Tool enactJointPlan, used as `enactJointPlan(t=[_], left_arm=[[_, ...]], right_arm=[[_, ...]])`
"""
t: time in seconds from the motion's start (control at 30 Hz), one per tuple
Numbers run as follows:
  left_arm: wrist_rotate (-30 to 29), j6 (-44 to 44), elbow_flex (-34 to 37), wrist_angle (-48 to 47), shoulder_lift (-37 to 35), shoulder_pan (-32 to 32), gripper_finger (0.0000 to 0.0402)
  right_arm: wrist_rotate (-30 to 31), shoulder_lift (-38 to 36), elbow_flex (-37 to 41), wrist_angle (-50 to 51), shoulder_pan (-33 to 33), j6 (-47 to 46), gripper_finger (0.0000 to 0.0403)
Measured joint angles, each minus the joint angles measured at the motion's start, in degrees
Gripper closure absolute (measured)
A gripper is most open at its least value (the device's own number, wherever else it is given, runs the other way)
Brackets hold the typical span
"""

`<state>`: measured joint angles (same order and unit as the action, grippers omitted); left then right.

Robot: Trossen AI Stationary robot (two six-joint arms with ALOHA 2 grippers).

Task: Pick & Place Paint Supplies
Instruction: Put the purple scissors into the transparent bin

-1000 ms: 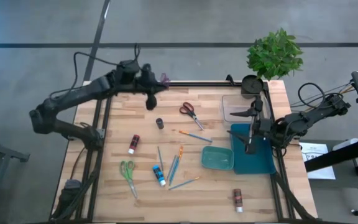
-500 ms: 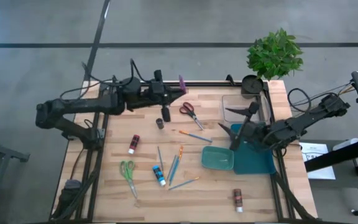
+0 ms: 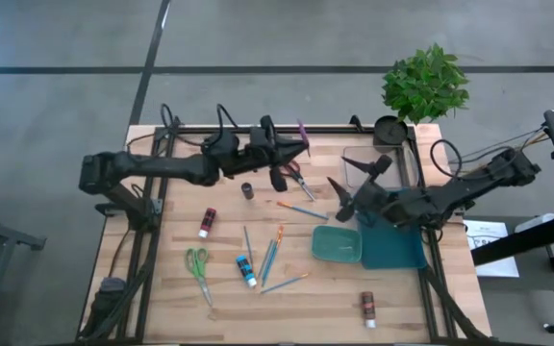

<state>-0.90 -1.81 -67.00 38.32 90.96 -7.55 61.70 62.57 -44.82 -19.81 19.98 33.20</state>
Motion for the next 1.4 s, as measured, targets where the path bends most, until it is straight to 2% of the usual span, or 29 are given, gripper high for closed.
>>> enactJointPlan(t=[0.13, 0.47, 0.8, 1.17, 1.4], left_arm=[[0.5, -0.2, 0.0, 2.8, 1.4, 1.7, 0.0389], [0.2, 0.5, -0.1, 4.5, 2.3, 3.0, 0.0389], [-0.3, -0.1, -0.1, 5.2, 2.3, 3.1, 0.0389], [-0.7, -1.3, -0.1, 5.4, 2.3, 3.5, 0.0389], [-0.7, -1.3, -0.1, 5.2, 2.3, 4.3, 0.0389]], right_arm=[[-0.3, 1.7, 0.0, 0.1, -3.2, -2.7, 0.0113], [-9.5, 2.8, 0.0, -2.8, -4.2, -4.8, 0.0113], [-9.4, 4.7, 0.0, -5.6, -5.6, -3.3, 0.0113], [-9.2, 10.1, 0.0, -15.4, -7.5, 3.1, 0.0113], [-9.2, 10.7, 0.0, -17.0, -8.9, 3.0, 0.0113]])
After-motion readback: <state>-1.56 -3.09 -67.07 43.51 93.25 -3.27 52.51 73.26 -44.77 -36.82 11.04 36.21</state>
